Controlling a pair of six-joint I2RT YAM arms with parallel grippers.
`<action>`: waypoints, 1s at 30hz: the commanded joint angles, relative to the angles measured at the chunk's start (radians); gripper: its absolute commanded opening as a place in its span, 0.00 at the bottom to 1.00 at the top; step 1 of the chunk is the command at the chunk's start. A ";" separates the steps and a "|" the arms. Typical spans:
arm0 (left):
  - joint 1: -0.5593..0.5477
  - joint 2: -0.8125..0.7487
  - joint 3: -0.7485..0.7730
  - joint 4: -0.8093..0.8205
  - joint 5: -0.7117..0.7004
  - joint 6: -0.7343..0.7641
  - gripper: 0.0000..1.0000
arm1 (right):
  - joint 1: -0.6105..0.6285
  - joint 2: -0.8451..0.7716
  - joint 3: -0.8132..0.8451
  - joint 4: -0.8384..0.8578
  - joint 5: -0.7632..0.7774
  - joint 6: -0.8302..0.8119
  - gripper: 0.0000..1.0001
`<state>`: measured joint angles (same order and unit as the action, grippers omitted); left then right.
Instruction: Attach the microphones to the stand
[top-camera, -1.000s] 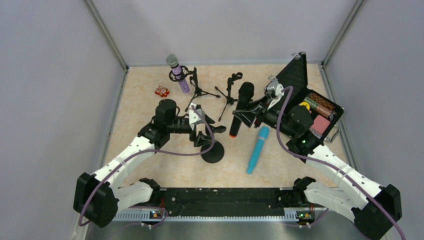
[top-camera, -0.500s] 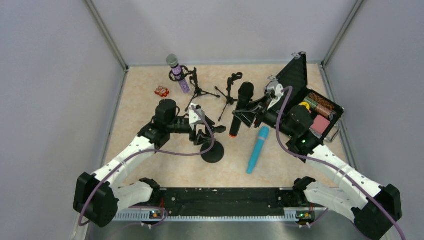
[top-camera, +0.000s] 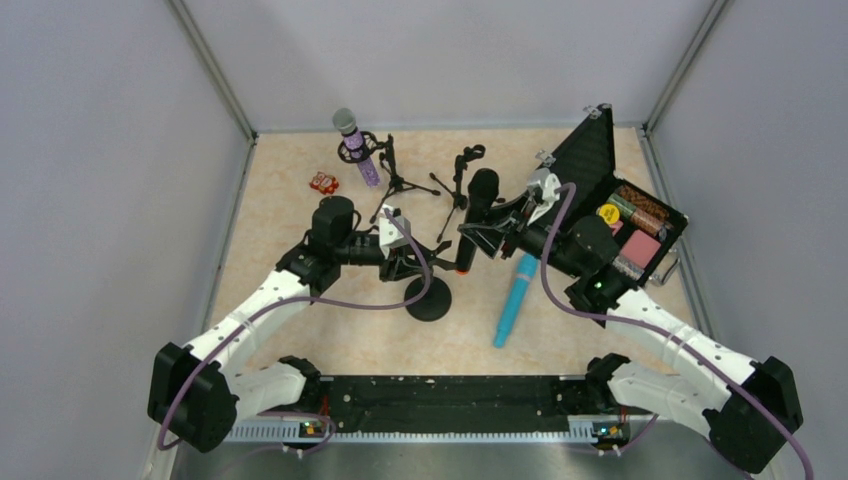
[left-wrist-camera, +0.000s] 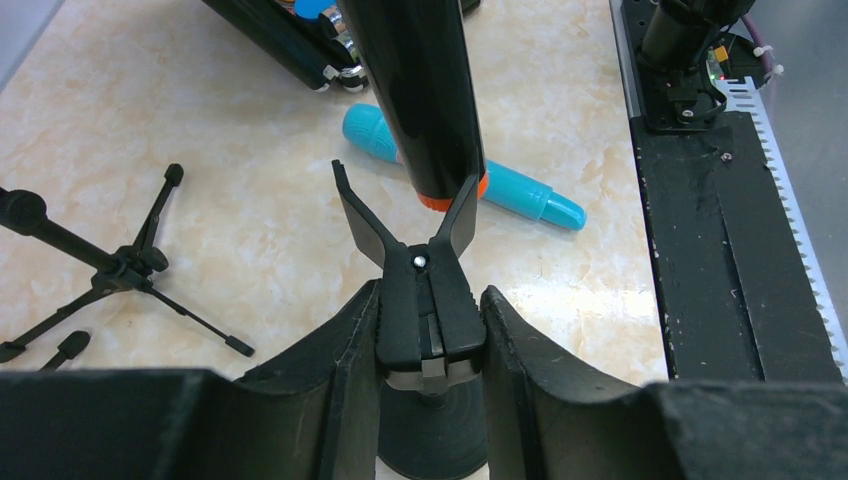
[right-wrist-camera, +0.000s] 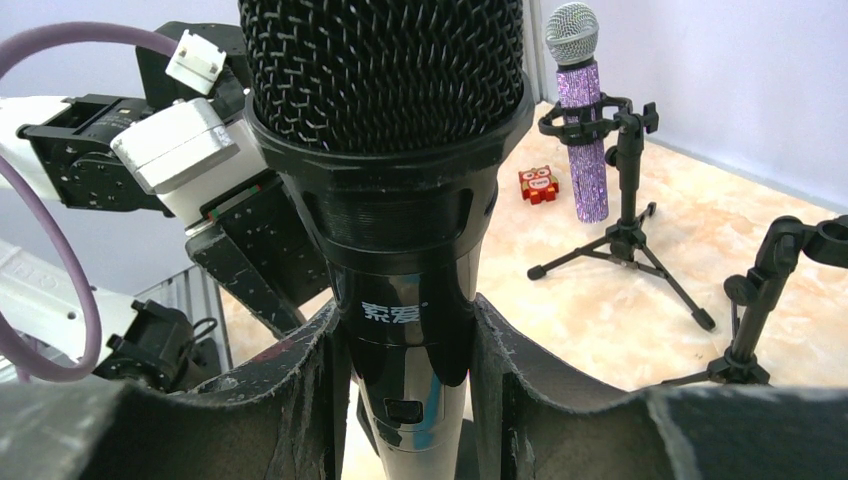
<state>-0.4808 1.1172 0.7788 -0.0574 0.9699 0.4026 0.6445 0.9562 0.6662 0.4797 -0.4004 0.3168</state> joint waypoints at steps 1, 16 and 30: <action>-0.005 0.003 0.033 0.001 0.003 0.014 0.00 | 0.045 0.009 -0.033 0.182 0.049 -0.024 0.00; -0.010 0.005 0.037 -0.007 -0.002 0.016 0.00 | 0.156 0.092 -0.061 0.323 0.158 -0.085 0.00; -0.013 -0.020 0.019 0.002 -0.041 0.031 0.89 | 0.162 0.084 -0.077 0.302 0.161 -0.098 0.00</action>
<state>-0.4896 1.1172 0.7834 -0.0807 0.9394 0.4179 0.7918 1.0546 0.5903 0.6983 -0.2329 0.2195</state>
